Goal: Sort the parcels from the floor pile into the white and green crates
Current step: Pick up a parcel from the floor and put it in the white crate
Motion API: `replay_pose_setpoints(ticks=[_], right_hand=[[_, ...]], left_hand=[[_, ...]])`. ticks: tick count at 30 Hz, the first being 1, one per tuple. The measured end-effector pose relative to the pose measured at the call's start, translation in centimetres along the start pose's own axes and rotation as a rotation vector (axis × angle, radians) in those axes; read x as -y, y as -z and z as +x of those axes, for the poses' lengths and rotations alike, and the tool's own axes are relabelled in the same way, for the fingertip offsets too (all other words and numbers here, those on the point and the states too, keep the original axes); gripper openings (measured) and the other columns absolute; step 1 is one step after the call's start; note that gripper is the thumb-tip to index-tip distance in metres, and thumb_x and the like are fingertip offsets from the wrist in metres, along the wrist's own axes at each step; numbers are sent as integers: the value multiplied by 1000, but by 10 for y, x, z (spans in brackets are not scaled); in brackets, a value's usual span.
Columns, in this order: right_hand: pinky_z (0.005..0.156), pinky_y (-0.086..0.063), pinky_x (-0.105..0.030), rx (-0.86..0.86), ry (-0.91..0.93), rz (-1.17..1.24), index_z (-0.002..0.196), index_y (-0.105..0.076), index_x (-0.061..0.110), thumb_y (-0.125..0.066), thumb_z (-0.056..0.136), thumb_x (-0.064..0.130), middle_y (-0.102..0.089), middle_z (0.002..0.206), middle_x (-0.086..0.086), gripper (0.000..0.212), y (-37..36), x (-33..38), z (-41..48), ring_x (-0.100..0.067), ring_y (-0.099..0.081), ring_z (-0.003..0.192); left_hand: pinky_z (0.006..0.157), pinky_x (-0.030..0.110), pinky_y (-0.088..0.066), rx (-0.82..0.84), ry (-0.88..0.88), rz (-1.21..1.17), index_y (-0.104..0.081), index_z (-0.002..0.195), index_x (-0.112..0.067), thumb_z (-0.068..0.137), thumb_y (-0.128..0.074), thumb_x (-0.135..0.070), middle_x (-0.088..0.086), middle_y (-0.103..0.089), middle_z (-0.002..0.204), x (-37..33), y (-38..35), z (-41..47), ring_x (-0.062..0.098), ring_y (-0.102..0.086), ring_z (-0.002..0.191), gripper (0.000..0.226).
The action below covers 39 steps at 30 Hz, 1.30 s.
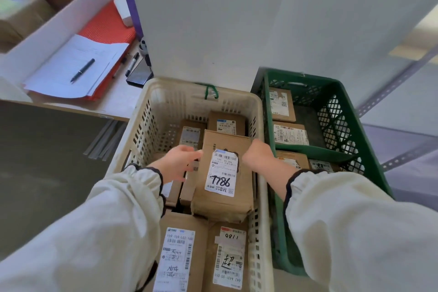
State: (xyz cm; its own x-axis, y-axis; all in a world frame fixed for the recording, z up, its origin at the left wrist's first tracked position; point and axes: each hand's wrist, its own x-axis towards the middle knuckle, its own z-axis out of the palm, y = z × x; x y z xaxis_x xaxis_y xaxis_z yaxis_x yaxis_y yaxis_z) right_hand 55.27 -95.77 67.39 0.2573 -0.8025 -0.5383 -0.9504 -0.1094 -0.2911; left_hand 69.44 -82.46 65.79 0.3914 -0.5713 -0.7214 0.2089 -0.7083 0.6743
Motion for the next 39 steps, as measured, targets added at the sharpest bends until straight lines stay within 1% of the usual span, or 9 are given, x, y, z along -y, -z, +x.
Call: replay_pose_setpoints(ticks=[4, 7, 9, 14, 19, 22, 28, 35, 39], right_hand=[[73, -45, -29, -35, 178, -34, 124, -50, 5, -53, 91, 10, -57, 116, -13, 33, 38, 26, -25, -27, -57, 101], [59, -39, -26, -8, 346, -76, 86, -53, 9, -50, 92, 11, -52, 82, -6, 7, 40, 54, -44, -18, -49, 72], [50, -31, -24, 52, 450, -109, 71, -45, 10, -49, 89, 8, -42, 68, -3, 19, 28, 81, -65, -15, -40, 58], [57, -45, -27, 268, 793, -286, 71, -45, 10, -42, 91, 10, -47, 72, -2, 20, -63, 145, -164, -18, -52, 67], [44, -31, -21, 456, 1067, -465, 67, -45, 13, -47, 84, 16, -50, 65, -3, 17, -189, 162, -334, -20, -49, 56], [41, -29, -19, 631, 1211, -573, 66, -43, 14, -46, 87, 16, -50, 63, -3, 21, -253, 142, -446, -19, -47, 50], [53, -37, -23, 900, 1307, -919, 110, -51, 7, -43, 95, 25, -59, 97, -6, 24, -375, 42, -662, -20, -51, 59], [53, -36, -23, 1034, 1519, -1232, 100, -54, 11, -44, 95, 23, -58, 89, -4, 16, -476, -110, -834, -18, -49, 57], [55, -33, -23, 1099, 1510, -1449, 116, -54, 11, -42, 94, 21, -56, 86, -4, 26, -524, -175, -897, -18, -45, 55]], left_hand=[[74, 36, -52, -54, -161, 22, -43, 137, -15, 92, -57, -39, 4, -58, 121, -30, 26, -37, 18, -61, 97, 53], [81, 39, -50, -143, -219, -51, -47, 130, -19, 92, -57, -39, 4, -60, 117, -28, 47, -77, 22, -62, 101, 44], [86, 40, -50, -246, -216, -111, -51, 119, -23, 93, -56, -38, 3, -62, 114, -4, 60, -112, 22, -64, 100, 30], [72, 30, -47, -477, -85, -370, -57, 97, -29, 94, -54, -37, 3, -65, 110, 133, 88, -216, 20, -66, 87, 9], [69, 28, -42, -819, 44, -638, -54, 95, -28, 95, -50, -39, -2, -64, 103, 283, 99, -358, 17, -64, 83, 11], [70, 29, -40, -1033, 108, -834, -53, 101, -27, 94, -51, -38, -3, -63, 98, 373, 79, -446, 15, -62, 78, 14], [69, 28, -40, -1328, 279, -1204, -50, 110, -27, 94, -48, -40, 0, -62, 105, 562, -34, -631, 17, -61, 79, 20], [44, 17, -31, -1591, 364, -1548, -58, 90, -18, 93, -50, -40, -5, -59, 71, 707, -171, -784, 7, -52, 46, 23], [67, 27, -41, -1688, 472, -1694, -61, 101, -18, 91, -54, -41, 1, -65, 96, 756, -235, -808, 18, -60, 75, 26]])
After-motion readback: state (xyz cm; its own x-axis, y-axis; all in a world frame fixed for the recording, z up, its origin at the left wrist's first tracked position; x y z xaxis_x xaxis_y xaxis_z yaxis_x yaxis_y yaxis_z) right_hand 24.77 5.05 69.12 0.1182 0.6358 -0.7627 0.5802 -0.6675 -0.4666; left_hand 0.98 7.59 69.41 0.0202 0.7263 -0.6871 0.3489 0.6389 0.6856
